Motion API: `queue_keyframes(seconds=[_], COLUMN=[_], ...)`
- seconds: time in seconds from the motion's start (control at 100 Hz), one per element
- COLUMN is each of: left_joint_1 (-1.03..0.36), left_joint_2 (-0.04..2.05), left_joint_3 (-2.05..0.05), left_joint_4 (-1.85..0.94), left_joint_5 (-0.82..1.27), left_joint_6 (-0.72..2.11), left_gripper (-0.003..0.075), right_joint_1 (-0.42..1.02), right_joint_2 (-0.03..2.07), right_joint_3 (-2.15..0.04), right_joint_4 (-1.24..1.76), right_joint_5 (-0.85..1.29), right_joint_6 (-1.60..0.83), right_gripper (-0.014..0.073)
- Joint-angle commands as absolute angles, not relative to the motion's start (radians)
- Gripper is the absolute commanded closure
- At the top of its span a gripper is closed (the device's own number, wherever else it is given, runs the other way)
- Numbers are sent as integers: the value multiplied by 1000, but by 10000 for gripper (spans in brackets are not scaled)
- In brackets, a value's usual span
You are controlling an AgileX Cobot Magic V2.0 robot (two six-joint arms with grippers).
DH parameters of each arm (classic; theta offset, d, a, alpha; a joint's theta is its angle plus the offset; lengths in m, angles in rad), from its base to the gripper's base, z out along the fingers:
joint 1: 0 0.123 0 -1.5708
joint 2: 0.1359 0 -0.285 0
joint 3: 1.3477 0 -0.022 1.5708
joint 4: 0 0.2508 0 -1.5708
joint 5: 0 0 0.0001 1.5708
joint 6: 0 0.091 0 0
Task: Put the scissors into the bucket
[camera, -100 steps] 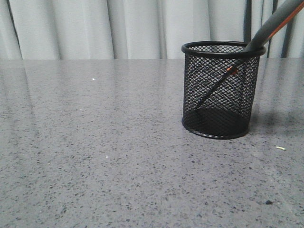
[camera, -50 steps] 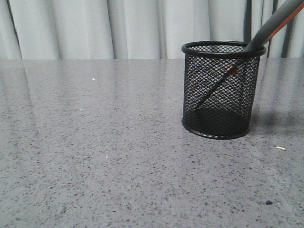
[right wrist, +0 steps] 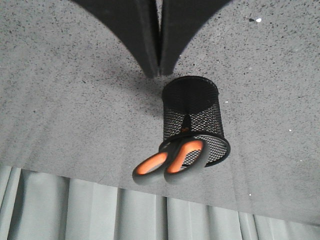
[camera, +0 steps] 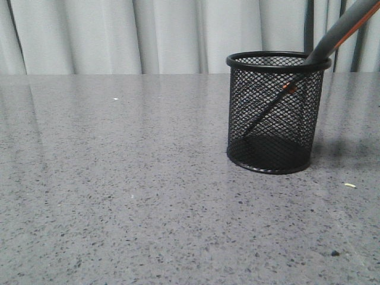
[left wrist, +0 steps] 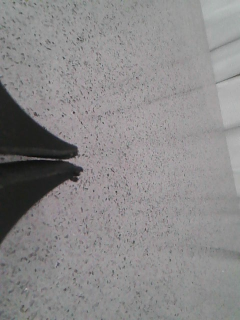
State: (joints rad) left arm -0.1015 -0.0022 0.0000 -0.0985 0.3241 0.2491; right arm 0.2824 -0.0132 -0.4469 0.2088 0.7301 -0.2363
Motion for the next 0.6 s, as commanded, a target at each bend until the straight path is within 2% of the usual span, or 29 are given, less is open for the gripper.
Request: queue_keyframes(seconds=[0.0,0.23,0.37,0.59], left_joint_1=[-100,-100,-100,-100], left_joint_2=[-26,-26,-26,-26], left_joint_3=[40,40,40,40], left_joint_4=[-102,-102,-102,-102], left_joint_5=[264,264,264,264], left_joint_6=[246,246,246,246], left_gripper=[739,739,739,739], right_joint_1=[284,280,227,41], right_joint_2=[-6,-18,-31,-31], right_joint_3=[-469,-416,-311,-37], right_joint_4=[210,200,70,27], right_joint_5=[659,638,408,14], right_joint_6=[-243,-243,-165,-97], right_gripper=[638,638,638,638])
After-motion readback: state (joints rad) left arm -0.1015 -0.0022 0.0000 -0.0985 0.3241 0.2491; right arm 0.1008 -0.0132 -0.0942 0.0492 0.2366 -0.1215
